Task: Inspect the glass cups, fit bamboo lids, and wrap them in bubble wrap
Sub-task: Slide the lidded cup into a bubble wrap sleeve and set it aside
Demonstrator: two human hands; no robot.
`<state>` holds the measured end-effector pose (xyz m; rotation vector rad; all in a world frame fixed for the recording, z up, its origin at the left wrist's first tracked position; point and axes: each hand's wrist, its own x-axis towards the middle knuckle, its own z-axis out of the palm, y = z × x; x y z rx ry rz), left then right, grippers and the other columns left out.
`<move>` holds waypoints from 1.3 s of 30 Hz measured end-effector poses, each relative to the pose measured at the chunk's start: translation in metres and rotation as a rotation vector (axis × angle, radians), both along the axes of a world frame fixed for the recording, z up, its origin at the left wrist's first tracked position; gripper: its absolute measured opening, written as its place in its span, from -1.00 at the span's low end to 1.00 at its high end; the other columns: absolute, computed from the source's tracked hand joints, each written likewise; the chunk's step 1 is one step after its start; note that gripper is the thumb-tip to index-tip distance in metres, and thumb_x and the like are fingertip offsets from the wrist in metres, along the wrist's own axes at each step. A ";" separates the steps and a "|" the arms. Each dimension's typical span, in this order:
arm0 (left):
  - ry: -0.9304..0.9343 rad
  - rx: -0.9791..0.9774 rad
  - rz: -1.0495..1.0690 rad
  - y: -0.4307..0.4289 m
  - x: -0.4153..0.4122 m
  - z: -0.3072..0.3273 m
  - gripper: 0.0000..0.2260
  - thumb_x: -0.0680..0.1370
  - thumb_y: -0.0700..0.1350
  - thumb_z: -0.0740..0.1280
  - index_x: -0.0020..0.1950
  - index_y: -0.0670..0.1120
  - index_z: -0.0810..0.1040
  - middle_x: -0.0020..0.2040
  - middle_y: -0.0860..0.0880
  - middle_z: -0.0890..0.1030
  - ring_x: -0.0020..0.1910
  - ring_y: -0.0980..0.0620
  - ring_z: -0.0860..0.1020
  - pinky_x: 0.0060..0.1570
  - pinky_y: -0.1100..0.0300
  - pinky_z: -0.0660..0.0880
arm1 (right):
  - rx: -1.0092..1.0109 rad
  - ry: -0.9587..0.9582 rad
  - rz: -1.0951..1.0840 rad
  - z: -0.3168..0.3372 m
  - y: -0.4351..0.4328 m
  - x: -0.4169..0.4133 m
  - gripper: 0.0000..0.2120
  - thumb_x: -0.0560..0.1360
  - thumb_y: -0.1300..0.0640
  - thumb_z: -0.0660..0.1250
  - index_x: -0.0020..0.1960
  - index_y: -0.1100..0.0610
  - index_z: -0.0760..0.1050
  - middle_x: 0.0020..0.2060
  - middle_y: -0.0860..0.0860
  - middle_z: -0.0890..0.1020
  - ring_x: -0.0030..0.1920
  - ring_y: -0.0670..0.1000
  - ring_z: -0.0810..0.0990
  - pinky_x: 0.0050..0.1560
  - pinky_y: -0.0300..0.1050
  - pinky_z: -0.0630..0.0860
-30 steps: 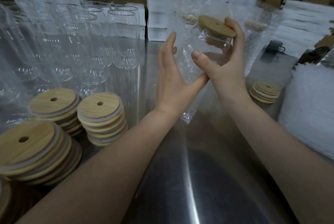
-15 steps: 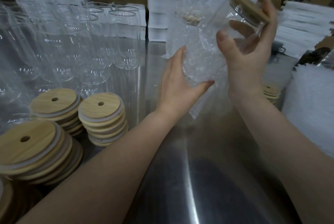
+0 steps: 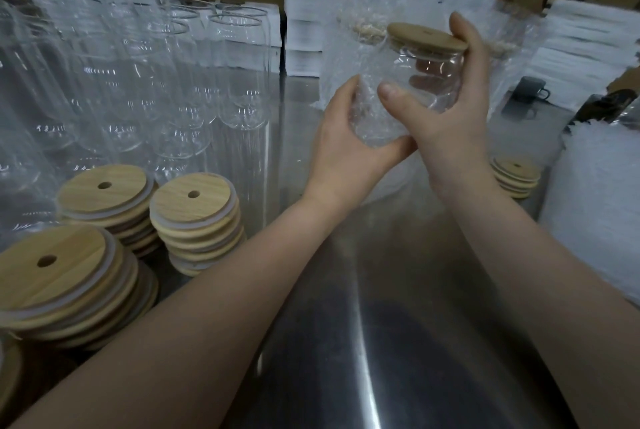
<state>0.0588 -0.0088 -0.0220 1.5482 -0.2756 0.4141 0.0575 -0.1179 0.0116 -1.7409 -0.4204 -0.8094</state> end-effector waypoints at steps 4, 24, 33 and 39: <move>-0.010 -0.014 0.016 0.001 0.000 0.003 -0.11 0.21 0.14 0.57 0.48 -0.04 0.34 0.40 0.01 0.48 0.39 0.09 0.43 0.38 0.02 0.40 | 0.006 0.025 0.010 -0.001 0.002 0.000 -0.24 0.42 0.15 0.50 0.50 0.18 0.19 0.36 -0.02 0.35 0.34 -0.02 0.43 0.38 -0.01 0.38; -0.059 -0.051 -0.059 0.009 0.003 0.005 -0.20 0.31 -0.03 0.59 0.46 -0.09 0.31 0.37 -0.01 0.47 0.36 0.11 0.44 0.37 0.09 0.41 | 0.110 0.124 0.066 0.004 0.001 0.002 -0.54 0.53 -0.01 0.17 0.35 0.16 0.44 0.31 0.06 0.49 0.31 -0.11 0.46 0.31 -0.31 0.37; -0.017 -0.172 -0.160 0.013 0.000 0.015 -0.37 0.39 -0.01 0.48 0.40 -0.15 0.39 0.35 -0.11 0.52 0.36 -0.05 0.47 0.39 -0.12 0.37 | 0.706 0.145 0.341 0.009 -0.018 0.010 -0.56 0.59 0.05 0.13 0.44 0.11 0.36 0.01 0.00 0.65 0.04 -0.14 0.66 -0.02 -0.29 0.55; -0.083 -0.277 -0.147 0.015 0.001 0.026 -0.86 0.52 -0.19 0.39 0.02 0.02 0.59 -0.01 0.03 0.68 0.09 0.06 0.63 0.23 0.09 0.53 | 0.500 0.366 0.342 0.004 -0.017 0.020 -0.66 0.37 0.04 0.31 0.10 0.11 0.62 -0.10 0.01 0.67 0.02 0.06 0.60 0.08 -0.06 0.46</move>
